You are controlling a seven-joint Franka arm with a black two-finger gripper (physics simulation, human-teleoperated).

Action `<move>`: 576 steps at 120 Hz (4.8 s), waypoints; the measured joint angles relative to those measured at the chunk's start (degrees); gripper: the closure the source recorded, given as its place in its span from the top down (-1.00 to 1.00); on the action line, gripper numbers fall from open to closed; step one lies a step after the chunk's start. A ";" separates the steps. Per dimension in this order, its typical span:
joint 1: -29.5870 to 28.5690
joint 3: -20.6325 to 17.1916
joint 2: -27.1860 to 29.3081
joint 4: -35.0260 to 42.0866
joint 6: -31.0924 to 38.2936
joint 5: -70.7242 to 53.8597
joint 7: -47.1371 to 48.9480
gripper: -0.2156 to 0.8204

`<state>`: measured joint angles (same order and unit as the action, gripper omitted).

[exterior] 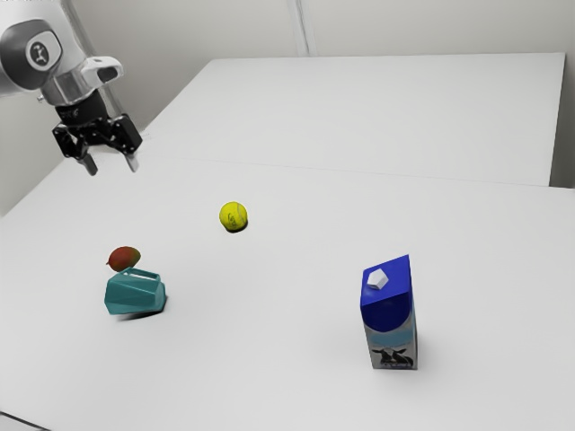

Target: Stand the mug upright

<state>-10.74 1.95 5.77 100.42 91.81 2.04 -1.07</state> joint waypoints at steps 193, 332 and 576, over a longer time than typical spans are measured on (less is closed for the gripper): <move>-25.16 6.49 -22.15 18.36 -0.96 44.91 -48.09 0.53; -17.44 6.40 -11.37 19.95 -2.86 43.84 -48.51 -0.88; 3.81 -9.20 -8.13 25.37 31.98 -2.62 4.69 -0.93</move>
<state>-6.93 -7.25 -2.37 125.79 123.78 -0.57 3.63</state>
